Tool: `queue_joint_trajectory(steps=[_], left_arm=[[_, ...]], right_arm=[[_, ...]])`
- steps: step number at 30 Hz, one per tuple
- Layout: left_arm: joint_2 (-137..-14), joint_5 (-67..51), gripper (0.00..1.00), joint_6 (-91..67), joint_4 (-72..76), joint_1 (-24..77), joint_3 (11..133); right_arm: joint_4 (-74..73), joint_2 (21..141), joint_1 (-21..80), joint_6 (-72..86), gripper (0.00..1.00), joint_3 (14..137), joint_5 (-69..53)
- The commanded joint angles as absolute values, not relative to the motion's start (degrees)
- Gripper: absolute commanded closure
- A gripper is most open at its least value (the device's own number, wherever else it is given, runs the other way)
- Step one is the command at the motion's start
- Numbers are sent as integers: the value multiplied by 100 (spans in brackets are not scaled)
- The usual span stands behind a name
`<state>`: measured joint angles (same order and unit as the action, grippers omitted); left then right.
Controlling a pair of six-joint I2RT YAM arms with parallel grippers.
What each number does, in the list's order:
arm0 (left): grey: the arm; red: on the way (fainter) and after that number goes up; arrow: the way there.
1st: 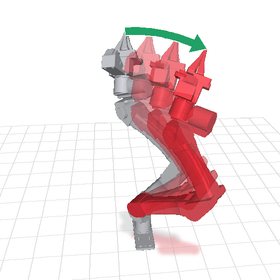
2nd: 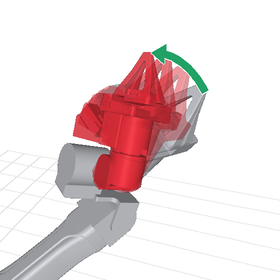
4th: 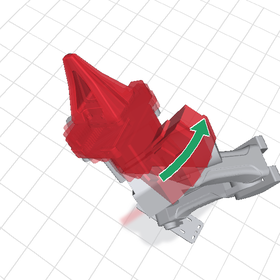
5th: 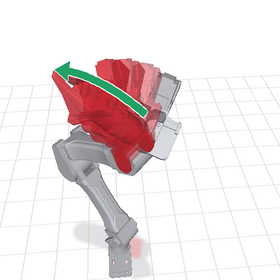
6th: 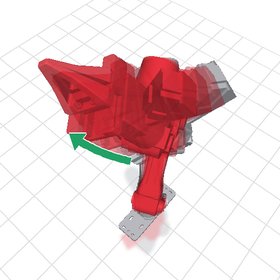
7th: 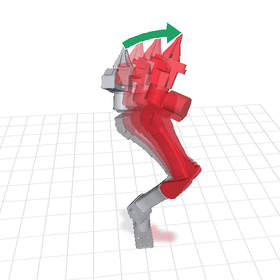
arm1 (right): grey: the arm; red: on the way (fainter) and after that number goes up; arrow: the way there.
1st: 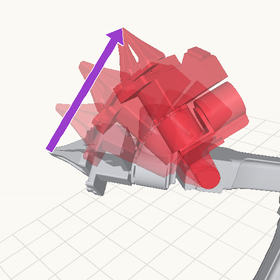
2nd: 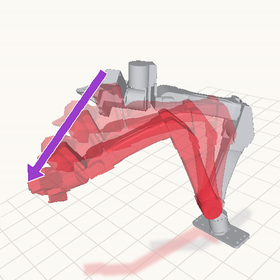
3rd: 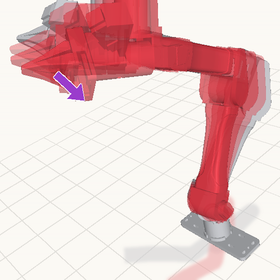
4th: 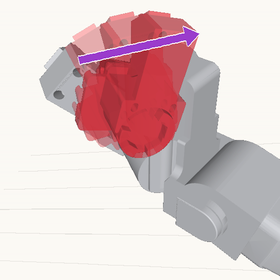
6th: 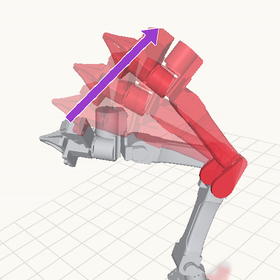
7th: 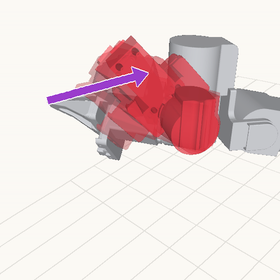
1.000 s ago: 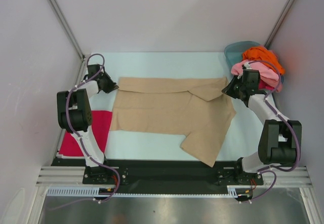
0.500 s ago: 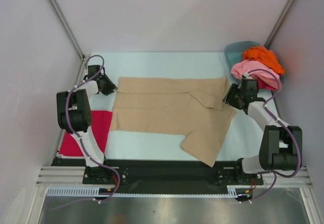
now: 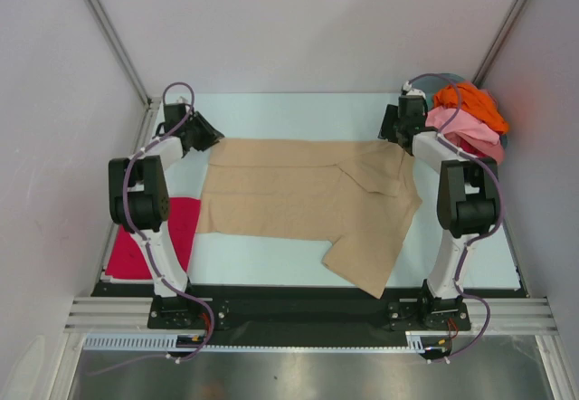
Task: Fold and stack the t-shirts
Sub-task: Fold the tshirt
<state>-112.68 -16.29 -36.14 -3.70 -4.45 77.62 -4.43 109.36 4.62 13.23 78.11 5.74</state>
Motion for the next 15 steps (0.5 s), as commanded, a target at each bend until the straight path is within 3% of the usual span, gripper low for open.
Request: queue_joint_trajectory(steps=[1,6,15], left_arm=[[-11759,-2258,67,-4051,200,-317,7971],[-12295,-2460,72,-4315,290,-299,8287],[-12551,-2461,77,-4430,308,-308,8297]], right_arm=[[-580,11354,536,1397,43,8384,1702],[-562,11662,563,1459,48,8534,2213],[-765,12111,492,1485,48,8833,2294]])
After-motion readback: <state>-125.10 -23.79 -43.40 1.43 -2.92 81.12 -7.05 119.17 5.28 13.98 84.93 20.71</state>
